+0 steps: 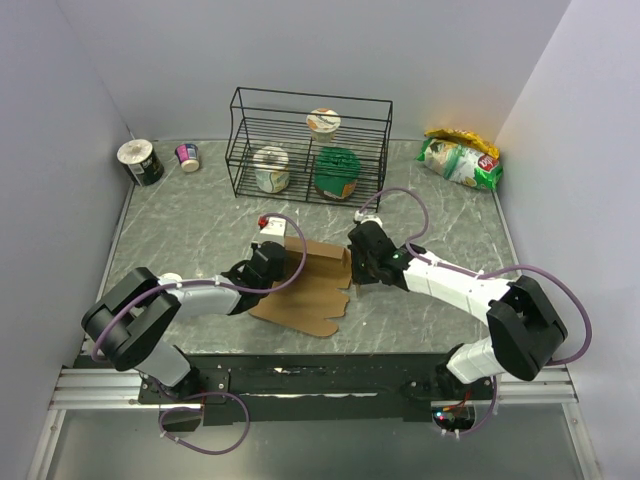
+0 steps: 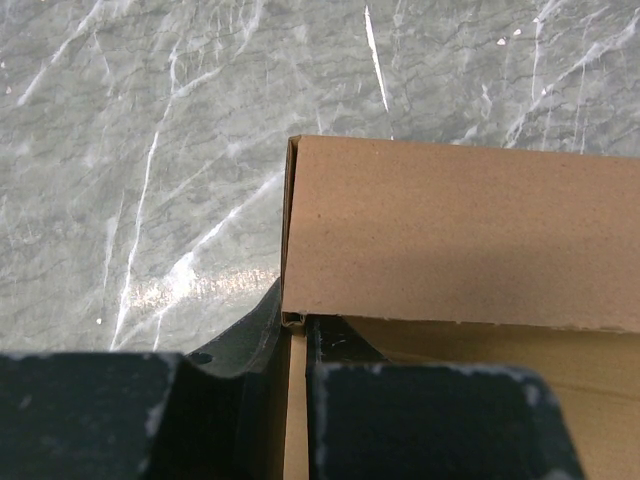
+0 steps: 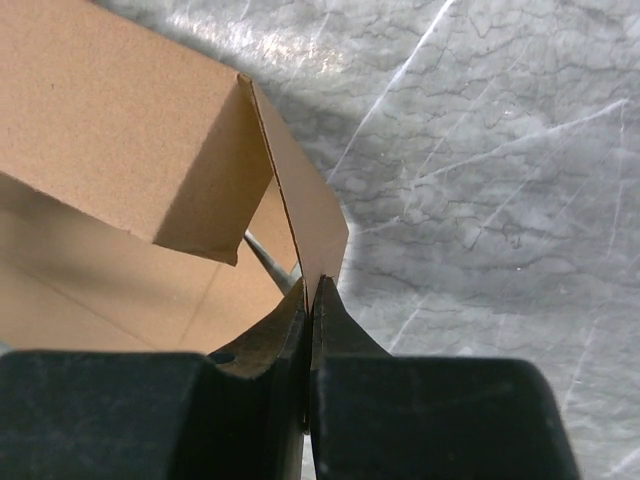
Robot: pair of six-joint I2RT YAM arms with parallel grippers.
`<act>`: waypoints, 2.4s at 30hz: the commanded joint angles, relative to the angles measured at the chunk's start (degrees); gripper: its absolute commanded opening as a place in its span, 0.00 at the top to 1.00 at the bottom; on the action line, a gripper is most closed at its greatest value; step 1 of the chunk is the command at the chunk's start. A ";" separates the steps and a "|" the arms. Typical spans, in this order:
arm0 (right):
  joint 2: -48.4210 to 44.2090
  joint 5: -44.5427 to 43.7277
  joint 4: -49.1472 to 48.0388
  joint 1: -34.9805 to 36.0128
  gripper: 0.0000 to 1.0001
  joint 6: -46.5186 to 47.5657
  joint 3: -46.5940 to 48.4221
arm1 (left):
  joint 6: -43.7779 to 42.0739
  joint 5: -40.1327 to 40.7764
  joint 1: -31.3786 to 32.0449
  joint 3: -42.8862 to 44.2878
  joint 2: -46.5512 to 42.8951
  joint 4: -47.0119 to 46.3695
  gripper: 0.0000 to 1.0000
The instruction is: Fold the paper box
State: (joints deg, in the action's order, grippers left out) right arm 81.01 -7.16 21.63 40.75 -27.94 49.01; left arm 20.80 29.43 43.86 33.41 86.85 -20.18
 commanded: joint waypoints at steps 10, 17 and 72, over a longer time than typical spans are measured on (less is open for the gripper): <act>-2.97 4.16 -19.78 1.53 0.96 -13.54 -4.02 | 2.76 -11.59 3.34 0.52 2.36 2.52 0.99; -3.84 10.76 -23.29 0.64 0.96 -14.59 -3.14 | 2.76 -11.32 3.52 0.43 2.18 2.61 0.99; 1.43 -6.91 -10.02 1.61 0.87 -2.82 -1.46 | 7.58 -28.17 -0.34 -0.27 -23.64 18.33 0.04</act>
State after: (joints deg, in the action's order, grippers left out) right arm 83.55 -13.87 12.36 42.85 -31.94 46.02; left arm 25.65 10.72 46.41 32.69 68.45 -6.66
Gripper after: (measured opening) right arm 0.131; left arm 0.966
